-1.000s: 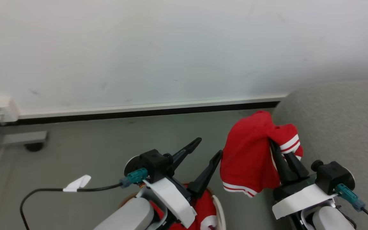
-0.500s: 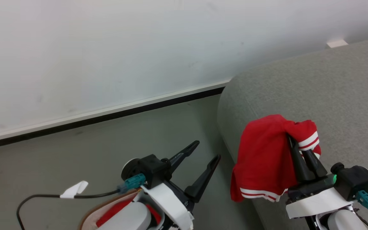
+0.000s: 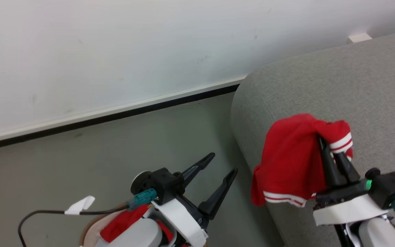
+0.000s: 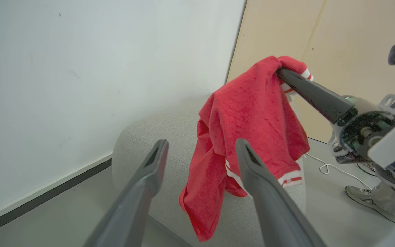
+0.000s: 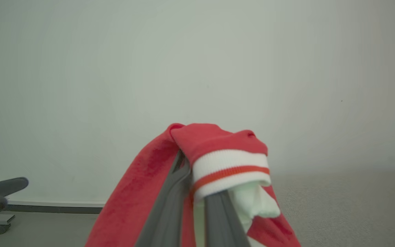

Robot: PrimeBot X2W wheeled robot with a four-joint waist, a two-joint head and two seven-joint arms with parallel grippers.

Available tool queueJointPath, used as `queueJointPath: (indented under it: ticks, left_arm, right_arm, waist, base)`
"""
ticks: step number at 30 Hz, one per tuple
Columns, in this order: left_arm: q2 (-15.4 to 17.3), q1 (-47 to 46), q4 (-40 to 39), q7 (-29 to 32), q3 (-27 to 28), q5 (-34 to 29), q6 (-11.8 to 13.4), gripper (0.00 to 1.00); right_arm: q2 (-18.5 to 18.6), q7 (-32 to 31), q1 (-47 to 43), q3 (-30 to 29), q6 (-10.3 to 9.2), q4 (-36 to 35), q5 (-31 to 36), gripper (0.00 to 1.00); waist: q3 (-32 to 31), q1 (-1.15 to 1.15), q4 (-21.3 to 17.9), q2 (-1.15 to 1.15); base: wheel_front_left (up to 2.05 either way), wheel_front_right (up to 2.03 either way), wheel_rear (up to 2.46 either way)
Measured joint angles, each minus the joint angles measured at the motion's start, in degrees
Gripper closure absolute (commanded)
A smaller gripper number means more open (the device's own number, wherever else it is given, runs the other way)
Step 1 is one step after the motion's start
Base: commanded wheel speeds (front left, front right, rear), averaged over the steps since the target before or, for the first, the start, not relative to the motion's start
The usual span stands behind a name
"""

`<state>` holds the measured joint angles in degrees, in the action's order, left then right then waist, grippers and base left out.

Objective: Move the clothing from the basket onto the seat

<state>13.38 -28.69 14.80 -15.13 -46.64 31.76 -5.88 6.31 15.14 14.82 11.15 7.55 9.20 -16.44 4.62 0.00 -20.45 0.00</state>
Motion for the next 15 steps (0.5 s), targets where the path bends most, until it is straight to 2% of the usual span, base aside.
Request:
queueJointPath:
  ticks: [9,15]
  left_arm:
    - [2.5,-1.3,-2.0,0.0,0.0,-0.6,-0.6,0.0]
    - [5.7,-2.8,-4.5,0.5,-0.1,-1.0,-1.0,0.0]
  right_arm:
    - [4.8,-1.9,11.3,-4.0,0.0,1.8,-1.5,1.0]
    - [10.7,-6.7,21.9,-9.1,0.0,3.4,-4.3,1.0]
  waist:
    - [5.4,0.0,2.8,0.0]
    - [10.9,0.0,5.1,0.0]
  base:
    - [0.0,0.0,0.0]
    - [0.0,0.0,0.0]
